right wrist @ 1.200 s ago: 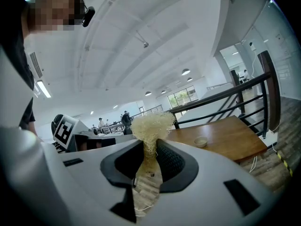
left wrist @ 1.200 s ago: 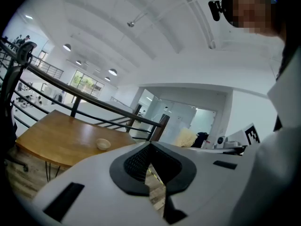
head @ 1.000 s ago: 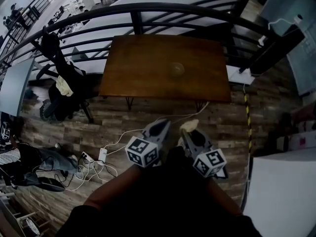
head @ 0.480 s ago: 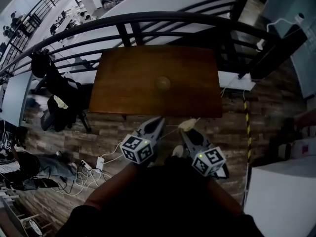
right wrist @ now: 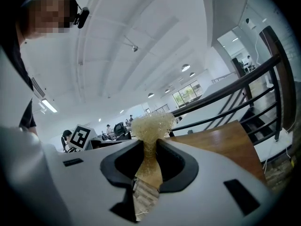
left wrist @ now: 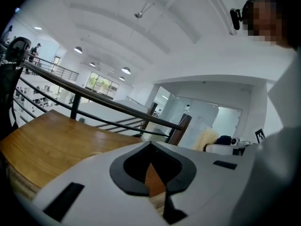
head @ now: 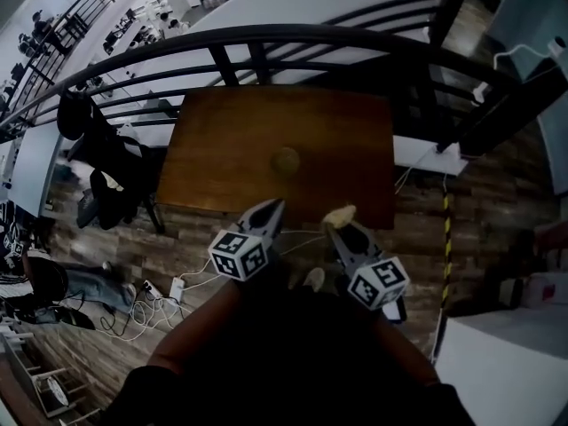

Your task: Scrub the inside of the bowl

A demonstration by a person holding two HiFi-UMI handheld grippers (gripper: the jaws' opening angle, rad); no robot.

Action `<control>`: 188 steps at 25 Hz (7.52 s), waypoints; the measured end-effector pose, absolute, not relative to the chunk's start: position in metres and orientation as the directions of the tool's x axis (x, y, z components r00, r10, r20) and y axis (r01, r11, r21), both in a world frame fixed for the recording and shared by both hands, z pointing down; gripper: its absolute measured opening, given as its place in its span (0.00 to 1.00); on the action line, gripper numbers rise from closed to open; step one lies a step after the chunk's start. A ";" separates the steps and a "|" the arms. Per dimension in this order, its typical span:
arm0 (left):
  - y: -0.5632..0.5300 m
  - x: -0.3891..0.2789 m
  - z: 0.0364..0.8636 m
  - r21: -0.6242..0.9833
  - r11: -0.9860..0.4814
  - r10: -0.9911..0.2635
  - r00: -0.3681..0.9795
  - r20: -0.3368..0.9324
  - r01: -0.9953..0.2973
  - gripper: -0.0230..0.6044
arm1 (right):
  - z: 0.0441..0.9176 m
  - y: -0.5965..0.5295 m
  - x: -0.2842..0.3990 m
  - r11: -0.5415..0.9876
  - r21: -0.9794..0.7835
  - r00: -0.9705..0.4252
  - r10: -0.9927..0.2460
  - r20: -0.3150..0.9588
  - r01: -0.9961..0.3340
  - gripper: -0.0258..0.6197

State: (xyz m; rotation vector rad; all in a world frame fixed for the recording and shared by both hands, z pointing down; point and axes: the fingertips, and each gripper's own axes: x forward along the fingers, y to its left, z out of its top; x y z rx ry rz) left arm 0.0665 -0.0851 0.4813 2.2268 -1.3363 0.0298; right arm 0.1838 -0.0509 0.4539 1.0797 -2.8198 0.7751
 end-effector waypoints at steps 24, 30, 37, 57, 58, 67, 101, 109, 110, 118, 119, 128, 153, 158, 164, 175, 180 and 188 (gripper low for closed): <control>-0.222 -0.024 0.571 0.436 -0.327 -0.706 0.524 0.476 -0.838 0.20 | 0.461 -0.189 0.149 0.511 -0.430 -0.638 -0.733 0.233 -0.744 0.18; -0.250 -0.056 0.603 0.460 -0.366 -0.620 0.581 0.528 -0.809 0.28 | 0.467 -0.229 0.105 0.498 -0.383 -0.610 -0.745 0.271 -0.778 0.18; -0.269 -0.068 0.662 0.478 -0.432 -0.475 0.644 0.600 -0.764 0.34 | 0.490 -0.264 0.057 0.527 -0.286 -0.599 -0.726 0.338 -0.801 0.18; -0.307 -0.048 0.818 0.559 -0.213 -0.272 0.598 0.754 -0.801 0.35 | 0.624 -0.304 0.056 0.525 -0.362 -0.631 -0.541 0.556 -0.770 0.18; -0.307 -0.046 0.821 0.558 -0.203 -0.272 0.594 0.758 -0.805 0.35 | 0.626 -0.305 0.056 0.531 -0.364 -0.635 -0.533 0.558 -0.765 0.18; -0.316 -0.050 0.830 0.508 -0.153 -0.295 0.529 0.796 -0.848 0.06 | 0.632 -0.309 0.058 0.543 -0.400 -0.665 -0.491 0.562 -0.738 0.18; -0.337 -0.059 0.608 0.301 -0.459 -0.498 0.523 0.692 -0.836 0.06 | 0.613 -0.338 -0.030 0.599 -0.058 -0.425 -0.494 0.759 -0.799 0.17; -0.347 -0.075 0.582 0.232 -0.500 -0.551 0.513 0.658 -0.834 0.05 | 0.598 -0.324 -0.056 0.741 -0.064 -0.478 -0.362 0.800 -0.669 0.16; -0.350 -0.077 0.578 0.219 -0.500 -0.562 0.507 0.653 -0.838 0.05 | 0.600 -0.319 -0.058 0.759 -0.061 -0.465 -0.332 0.821 -0.648 0.16; -0.353 -0.085 0.571 0.166 -0.503 -0.588 0.477 0.654 -0.848 0.05 | 0.596 -0.314 -0.056 0.834 0.102 -0.313 -0.313 0.897 -0.541 0.16; -0.351 -0.087 0.572 0.176 -0.496 -0.585 0.478 0.655 -0.850 0.05 | 0.594 -0.318 -0.052 0.829 0.136 -0.291 -0.337 0.895 -0.543 0.16; -0.336 -0.071 0.571 0.280 -0.488 -0.541 0.538 0.646 -0.827 0.05 | 0.571 -0.339 -0.032 0.757 0.306 -0.254 -0.522 0.814 -0.577 0.16; -0.351 -0.071 0.554 0.214 -0.495 -0.591 0.507 0.627 -0.842 0.05 | 0.569 -0.328 -0.025 0.820 0.367 -0.189 -0.484 0.855 -0.439 0.15; -0.345 -0.064 0.558 0.281 -0.486 -0.562 0.542 0.625 -0.828 0.05 | 0.557 -0.344 -0.017 0.760 0.464 -0.172 -0.586 0.792 -0.455 0.15; -0.343 -0.057 0.543 0.366 -0.485 -0.556 0.603 0.572 -0.794 0.05 | 0.548 -0.342 -0.033 0.765 0.430 -0.271 -0.595 0.757 -0.479 0.15; -0.361 -0.072 0.525 0.269 -0.495 -0.624 0.553 0.552 -0.826 0.05 | 0.557 -0.318 -0.060 0.860 0.295 -0.378 -0.458 0.805 -0.416 0.15; -0.362 -0.075 0.530 0.218 -0.503 -0.633 0.528 0.566 -0.837 0.05 | 0.556 -0.309 -0.054 0.872 0.303 -0.326 -0.435 0.839 -0.385 0.15; -0.359 -0.076 0.534 0.230 -0.498 -0.623 0.529 0.576 -0.836 0.05 | 0.544 -0.323 -0.027 0.819 0.413 -0.200 -0.517 0.832 -0.398 0.15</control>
